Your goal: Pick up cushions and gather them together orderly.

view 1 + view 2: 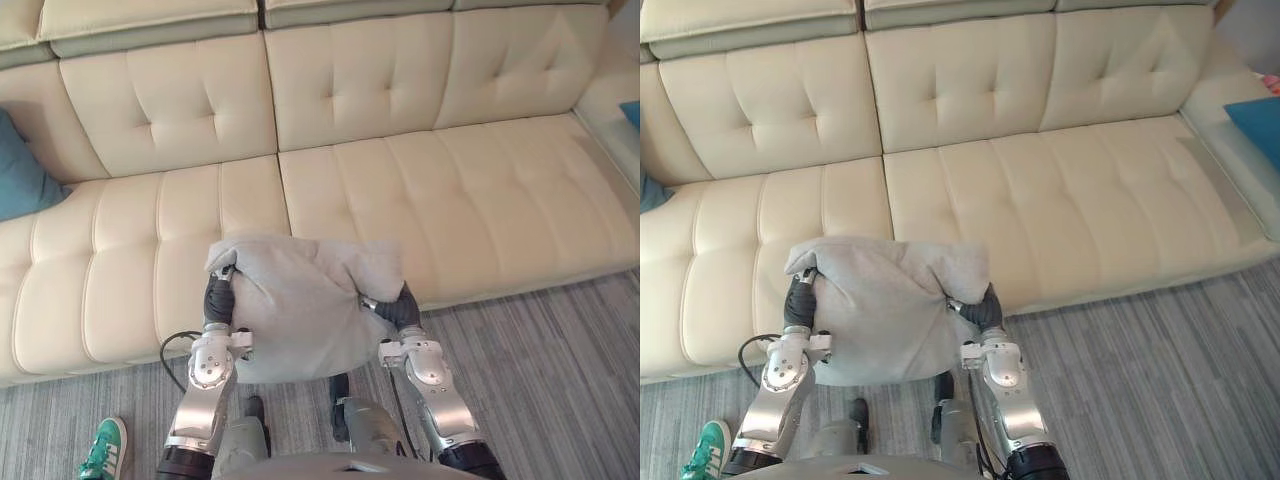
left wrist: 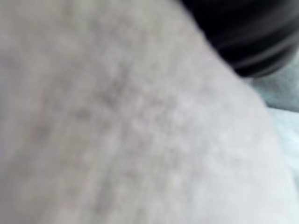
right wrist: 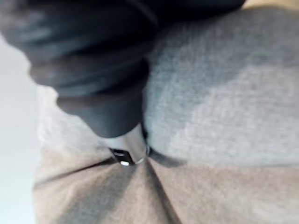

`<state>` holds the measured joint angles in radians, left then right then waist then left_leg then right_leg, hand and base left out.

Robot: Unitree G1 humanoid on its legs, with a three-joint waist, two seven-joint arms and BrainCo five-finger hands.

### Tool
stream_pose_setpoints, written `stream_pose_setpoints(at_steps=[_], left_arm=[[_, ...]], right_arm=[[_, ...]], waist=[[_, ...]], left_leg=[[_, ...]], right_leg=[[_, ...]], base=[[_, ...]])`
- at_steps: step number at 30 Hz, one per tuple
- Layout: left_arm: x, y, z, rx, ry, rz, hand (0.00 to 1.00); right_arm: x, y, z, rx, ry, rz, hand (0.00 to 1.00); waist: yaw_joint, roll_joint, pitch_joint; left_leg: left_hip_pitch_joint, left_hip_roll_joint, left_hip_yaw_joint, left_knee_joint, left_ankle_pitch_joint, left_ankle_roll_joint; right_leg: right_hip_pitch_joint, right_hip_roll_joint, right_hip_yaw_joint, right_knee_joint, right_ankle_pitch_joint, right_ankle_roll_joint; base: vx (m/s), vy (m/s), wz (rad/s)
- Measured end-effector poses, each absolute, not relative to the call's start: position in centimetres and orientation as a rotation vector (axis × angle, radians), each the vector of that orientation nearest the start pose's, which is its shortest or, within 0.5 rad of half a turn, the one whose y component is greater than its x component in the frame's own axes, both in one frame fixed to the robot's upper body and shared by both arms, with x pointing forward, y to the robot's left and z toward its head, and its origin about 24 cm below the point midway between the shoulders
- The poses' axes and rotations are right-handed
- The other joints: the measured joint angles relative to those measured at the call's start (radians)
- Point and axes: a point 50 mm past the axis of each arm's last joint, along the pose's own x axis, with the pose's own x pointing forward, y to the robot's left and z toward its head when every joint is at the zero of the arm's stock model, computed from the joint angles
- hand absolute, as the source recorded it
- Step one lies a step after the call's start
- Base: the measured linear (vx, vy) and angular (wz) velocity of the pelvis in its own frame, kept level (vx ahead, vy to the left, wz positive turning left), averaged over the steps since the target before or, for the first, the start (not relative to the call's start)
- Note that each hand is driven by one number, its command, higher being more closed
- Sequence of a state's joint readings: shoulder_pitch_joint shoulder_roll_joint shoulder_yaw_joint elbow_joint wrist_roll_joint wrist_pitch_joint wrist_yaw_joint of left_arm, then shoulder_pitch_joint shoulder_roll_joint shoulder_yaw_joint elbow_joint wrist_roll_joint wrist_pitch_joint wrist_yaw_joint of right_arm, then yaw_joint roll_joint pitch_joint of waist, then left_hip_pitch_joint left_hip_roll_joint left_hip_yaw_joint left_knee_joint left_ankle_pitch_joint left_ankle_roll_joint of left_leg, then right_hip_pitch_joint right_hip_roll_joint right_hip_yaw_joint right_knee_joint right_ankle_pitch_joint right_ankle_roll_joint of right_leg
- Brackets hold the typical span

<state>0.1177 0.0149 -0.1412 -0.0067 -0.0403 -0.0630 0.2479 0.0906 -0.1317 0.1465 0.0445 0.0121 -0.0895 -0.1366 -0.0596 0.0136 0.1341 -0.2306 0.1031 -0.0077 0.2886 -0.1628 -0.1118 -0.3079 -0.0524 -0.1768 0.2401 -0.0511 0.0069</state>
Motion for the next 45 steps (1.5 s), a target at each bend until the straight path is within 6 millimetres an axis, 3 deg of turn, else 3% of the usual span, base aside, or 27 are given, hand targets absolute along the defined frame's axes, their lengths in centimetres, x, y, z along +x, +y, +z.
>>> stream_pose_setpoints(at_steps=[3, 5, 6, 8, 9, 10, 13, 16, 19, 22, 27, 31, 33, 36, 38, 40, 42, 43, 44, 45], left_arm=[[22.8, 13.4, 2.2, -0.059, 0.050, 0.139, 1.00], [23.1, 12.6, 2.4, -0.083, 0.044, 0.115, 1.00], [23.1, 12.1, 2.4, -0.093, 0.043, 0.098, 1.00], [23.1, 11.9, 2.6, -0.101, 0.030, 0.091, 1.00], [23.1, 11.7, 2.7, -0.107, 0.023, 0.089, 1.00], [23.1, 11.7, 2.6, -0.103, 0.024, 0.088, 1.00], [22.8, 13.0, 2.0, -0.043, 0.043, 0.094, 1.00], [22.1, 13.9, 1.3, -0.029, 0.074, 0.120, 1.00], [21.7, 14.2, 0.9, -0.010, 0.090, 0.100, 1.00], [21.3, 14.2, 0.7, -0.004, 0.104, 0.088, 1.00], [22.1, 14.0, 1.3, -0.002, 0.073, 0.080, 1.00], [25.3, 13.9, 4.3, 0.027, -0.056, 0.088, 1.00], [28.3, 13.9, 6.5, 0.066, -0.135, 0.101, 1.00], [31.1, 13.8, 9.9, 0.102, -0.246, 0.121, 1.00], [33.5, 13.9, 14.1, 0.141, -0.370, 0.155, 1.00], [34.6, 13.9, 17.0, 0.149, -0.451, 0.179, 1.00], [36.0, 13.3, 22.9, 0.145, -0.608, 0.212, 1.00], [36.2, 13.0, 24.3, 0.138, -0.644, 0.218, 1.00], [36.2, 12.6, 27.4, 0.124, -0.730, 0.240, 1.00], [36.1, 12.5, 28.7, 0.114, -0.767, 0.250, 1.00]], right_arm=[[23.3, -15.4, 2.8, -0.115, 0.002, -0.015, 1.00], [22.8, -16.1, 3.1, -0.126, -0.009, -0.043, 1.00], [22.7, -16.6, 3.2, -0.134, -0.013, -0.059, 1.00], [22.8, -16.9, 3.6, -0.135, -0.031, -0.073, 1.00], [22.7, -17.0, 3.8, -0.143, -0.041, -0.073, 1.00], [22.7, -17.0, 3.5, -0.140, -0.033, -0.074, 1.00], [22.4, -15.8, 2.2, -0.072, 0.021, -0.081, 1.00], [22.3, -14.9, 1.2, -0.057, 0.065, -0.048, 1.00], [22.3, -14.8, 0.6, -0.072, 0.095, -0.042, 1.00], [22.6, -14.9, 0.8, -0.092, 0.090, -0.043, 1.00], [23.9, -15.0, 2.0, -0.127, 0.034, -0.039, 1.00], [27.4, -14.6, 5.5, -0.160, -0.103, -0.044, 1.00], [30.0, -14.1, 8.5, -0.171, -0.204, -0.059, 1.00], [31.8, -13.3, 12.3, -0.155, -0.331, -0.094, 1.00], [33.1, -12.8, 16.4, -0.125, -0.458, -0.140, 1.00], [33.7, -12.6, 19.3, -0.099, -0.544, -0.171, 1.00], [34.1, -12.8, 25.2, -0.024, -0.716, -0.254, 1.00], [34.0, -12.8, 26.6, -0.005, -0.759, -0.271, 1.00], [33.5, -12.8, 29.9, 0.037, -0.860, -0.327, 1.00], [33.2, -12.7, 31.1, 0.052, -0.903, -0.351, 1.00]], waist=[[0.003, 0.005, -0.003], [0.000, 0.004, -0.003], [0.001, 0.006, -0.004], [0.009, 0.020, -0.013], [0.020, 0.049, -0.031], [0.029, 0.062, -0.042], [0.033, 0.027, -0.043], [0.041, 0.014, -0.047], [0.042, 0.000, -0.048], [0.020, -0.012, -0.049], [0.008, -0.026, -0.057], [0.008, -0.025, -0.056], [0.012, -0.022, -0.043], [0.011, -0.020, -0.007], [0.020, -0.019, 0.035], [0.027, -0.013, 0.054], [0.046, 0.005, 0.096], [0.047, 0.009, 0.101], [0.050, 0.025, 0.111], [0.050, 0.032, 0.117]], left_leg=[[-0.016, 0.025, 0.112, 0.048, 0.017, 0.006], [-0.059, 0.033, 0.204, 0.166, 0.028, 0.033], [-0.064, 0.039, 0.261, 0.178, 0.001, 0.055], [-0.087, 0.053, 0.287, 0.107, 0.008, 0.063], [-0.095, 0.069, 0.281, -0.001, 0.143, 0.066], [-0.088, 0.078, 0.277, -0.029, 0.160, 0.049], [-0.045, 0.013, 0.284, -0.108, 0.182, 0.080], [0.008, -0.019, 0.310, -0.184, 0.211, 0.091], [0.047, -0.030, 0.348, -0.266, 0.253, 0.093], [0.112, -0.036, 0.395, -0.369, 0.306, 0.089], [0.109, -0.022, 0.431, -0.374, 0.313, 0.084], [0.043, -0.015, 0.460, -0.368, 0.330, 0.085], [-0.007, -0.011, 0.474, -0.368, 0.347, 0.095], [-0.054, -0.007, 0.474, -0.367, 0.362, 0.101], [-0.126, 0.015, 0.471, -0.285, 0.348, 0.108], [-0.174, 0.032, 0.468, -0.233, 0.334, 0.108], [-0.244, 0.044, 0.447, -0.200, 0.336, 0.106], [-0.264, 0.045, 0.445, -0.200, 0.338, 0.105], [-0.312, 0.045, 0.442, -0.202, 0.340, 0.104], [-0.331, 0.045, 0.442, -0.206, 0.342, 0.101]], right_leg=[[0.021, -0.002, -0.012, -0.012, -0.009, -0.007], [0.081, -0.034, -0.032, -0.037, -0.010, -0.009], [0.121, -0.059, -0.055, -0.049, -0.010, -0.009], [0.139, -0.080, -0.069, -0.049, -0.010, -0.008], [0.138, -0.076, -0.079, -0.051, -0.019, 0.017], [0.145, -0.067, -0.072, -0.057, -0.041, 0.056], [0.172, -0.105, -0.053, -0.096, -0.017, 0.059], [0.184, -0.121, -0.018, -0.114, -0.006, 0.049], [0.171, -0.116, 0.034, -0.145, 0.015, 0.064], [0.167, -0.101, 0.084, -0.159, 0.037, 0.079], [0.153, -0.084, 0.123, -0.190, 0.075, 0.082], [0.069, -0.076, 0.160, -0.192, 0.113, 0.074], [0.013, -0.074, 0.175, -0.196, 0.144, 0.076], [-0.039, -0.072, 0.175, -0.182, 0.160, 0.077], [-0.090, -0.069, 0.171, -0.149, 0.164, 0.074], [-0.125, -0.065, 0.167, -0.125, 0.165, 0.074], [-0.196, -0.061, 0.157, -0.078, 0.163, 0.073], [-0.218, -0.061, 0.154, -0.069, 0.163, 0.073], [-0.269, -0.065, 0.142, -0.052, 0.164, 0.072], [-0.291, -0.068, 0.136, -0.043, 0.164, 0.072]], base=[[0.23, -0.052, 0.13], [0.18, 0.053, 0.44], [0.10, 0.066, 0.47], [0.09, 0.186, 0.33], [0.10, 0.289, 0.10], [0.10, 0.354, 0.11], [0.04, 0.225, 0.14], [-0.06, 0.135, -0.16], [-0.08, 0.047, -0.42], [-0.08, 0.025, -0.48], [-0.04, -0.001, -0.29], [-0.06, 0.007, -0.20], [-0.07, 0.005, -0.15], [-0.11, -0.016, 0.00], [-0.11, -0.051, 0.05], [-0.10, -0.062, 0.03], [-0.17, -0.080, 0.13], [-0.20, -0.083, 0.24], [-0.16, -0.056, 0.25], [-0.15, -0.047, 0.24]])
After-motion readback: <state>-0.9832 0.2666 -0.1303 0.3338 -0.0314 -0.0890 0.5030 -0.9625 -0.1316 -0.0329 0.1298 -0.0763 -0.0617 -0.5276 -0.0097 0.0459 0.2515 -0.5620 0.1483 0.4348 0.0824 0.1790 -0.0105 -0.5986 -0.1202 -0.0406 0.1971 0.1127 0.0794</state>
